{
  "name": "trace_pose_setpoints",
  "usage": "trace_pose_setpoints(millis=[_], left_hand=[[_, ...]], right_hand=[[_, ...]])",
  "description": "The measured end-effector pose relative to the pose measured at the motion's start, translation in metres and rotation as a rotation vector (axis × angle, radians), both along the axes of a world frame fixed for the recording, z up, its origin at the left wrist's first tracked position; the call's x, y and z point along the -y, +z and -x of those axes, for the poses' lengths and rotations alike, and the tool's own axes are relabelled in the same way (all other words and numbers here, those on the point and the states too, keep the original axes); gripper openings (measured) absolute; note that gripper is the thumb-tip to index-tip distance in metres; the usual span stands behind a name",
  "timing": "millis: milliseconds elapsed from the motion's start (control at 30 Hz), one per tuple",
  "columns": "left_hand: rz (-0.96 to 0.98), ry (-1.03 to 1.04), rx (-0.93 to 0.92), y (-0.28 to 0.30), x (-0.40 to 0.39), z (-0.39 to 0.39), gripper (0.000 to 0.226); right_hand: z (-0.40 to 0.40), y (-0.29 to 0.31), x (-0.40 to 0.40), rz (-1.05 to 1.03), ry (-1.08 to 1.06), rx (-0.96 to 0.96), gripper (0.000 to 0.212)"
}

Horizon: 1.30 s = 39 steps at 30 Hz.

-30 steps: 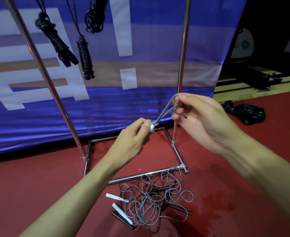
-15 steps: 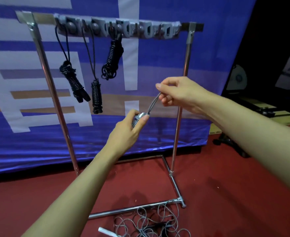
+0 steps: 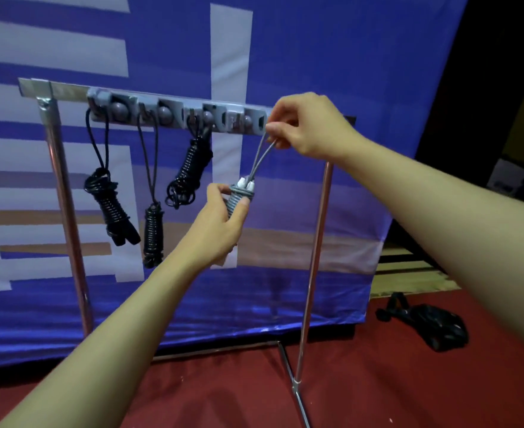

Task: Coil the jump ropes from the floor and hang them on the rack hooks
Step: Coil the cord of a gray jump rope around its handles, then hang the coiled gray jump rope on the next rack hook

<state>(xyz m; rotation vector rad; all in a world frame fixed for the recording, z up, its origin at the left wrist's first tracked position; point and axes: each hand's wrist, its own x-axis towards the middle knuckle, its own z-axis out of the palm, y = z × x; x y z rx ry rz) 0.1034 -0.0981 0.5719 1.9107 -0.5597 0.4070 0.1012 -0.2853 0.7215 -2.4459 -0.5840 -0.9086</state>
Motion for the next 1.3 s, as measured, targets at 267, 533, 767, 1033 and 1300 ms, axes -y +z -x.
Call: trace_pose_setpoints(millis=[267,533,767,1033,1300], left_hand=[[-0.095,0.205,0.138,0.03,-0.026,-0.035,0.048],[-0.242,0.32,0.204,0.033,-0.032,-0.044,0.058],[-0.421,0.409,0.228,0.042,-0.023,-0.051,0.05],[-0.629,0.392,0.23,0.032,-0.028,-0.055,0.05],[-0.712,0.242,0.293,-0.008,-0.039,-0.016,0.05]], right_hand=[[-0.06,0.035,-0.037,0.032,-0.07,0.089,0.01],[-0.077,0.026,-0.049,-0.037,-0.115,-0.006,0.008],[-0.063,0.044,-0.053,-0.336,-0.019,-0.443,0.018],[-0.056,0.023,-0.042,0.018,-0.082,-0.171,0.022],[0.027,-0.066,0.002,0.539,-0.099,-0.04,0.064]])
